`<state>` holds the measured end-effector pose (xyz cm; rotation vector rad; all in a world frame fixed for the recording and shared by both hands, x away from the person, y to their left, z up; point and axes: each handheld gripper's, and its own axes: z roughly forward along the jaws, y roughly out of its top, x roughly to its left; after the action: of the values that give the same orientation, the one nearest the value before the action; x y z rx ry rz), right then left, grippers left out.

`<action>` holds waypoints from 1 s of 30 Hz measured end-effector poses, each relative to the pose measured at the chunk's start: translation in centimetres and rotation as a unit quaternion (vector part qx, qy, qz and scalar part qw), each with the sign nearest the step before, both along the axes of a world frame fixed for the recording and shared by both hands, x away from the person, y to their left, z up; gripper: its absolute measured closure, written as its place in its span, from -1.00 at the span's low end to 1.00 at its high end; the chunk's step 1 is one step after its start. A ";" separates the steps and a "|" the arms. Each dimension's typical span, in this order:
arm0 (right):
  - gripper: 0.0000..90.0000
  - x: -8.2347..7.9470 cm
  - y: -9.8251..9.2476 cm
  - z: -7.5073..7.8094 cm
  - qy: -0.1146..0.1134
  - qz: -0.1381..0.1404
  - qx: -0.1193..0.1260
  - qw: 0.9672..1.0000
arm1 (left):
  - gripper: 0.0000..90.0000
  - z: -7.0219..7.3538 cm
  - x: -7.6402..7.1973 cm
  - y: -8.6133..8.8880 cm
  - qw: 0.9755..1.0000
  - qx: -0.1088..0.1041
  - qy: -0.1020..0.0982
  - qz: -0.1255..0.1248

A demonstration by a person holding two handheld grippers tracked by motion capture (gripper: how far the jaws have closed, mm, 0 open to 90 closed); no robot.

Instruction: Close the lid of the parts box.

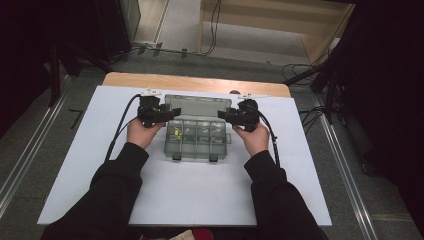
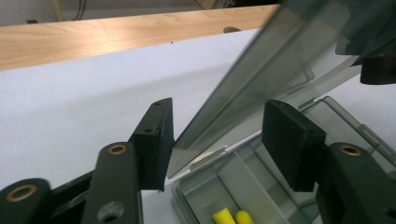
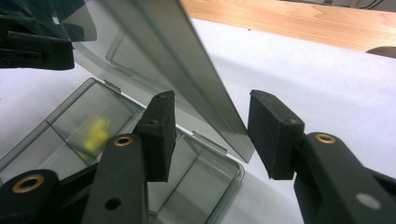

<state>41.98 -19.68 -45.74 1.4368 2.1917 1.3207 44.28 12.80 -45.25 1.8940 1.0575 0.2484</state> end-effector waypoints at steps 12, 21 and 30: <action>0.09 -0.6 0.2 0.0 -0.010 0.008 -0.012 1.000 | -0.30 0.2 -0.5 0.5 0.999 0.019 0.036 -0.017; 0.09 -0.8 0.2 0.1 -0.015 0.013 -0.014 1.000 | -0.35 1.1 -1.8 1.1 0.998 0.033 0.052 -0.023; 0.09 -1.0 0.2 0.1 -0.020 0.018 -0.020 0.999 | -0.47 3.0 -3.0 2.1 0.998 0.018 0.059 -0.021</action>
<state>40.95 -19.51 -45.65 1.3499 2.2161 1.2986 41.28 14.90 -42.29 1.9807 1.0968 0.1322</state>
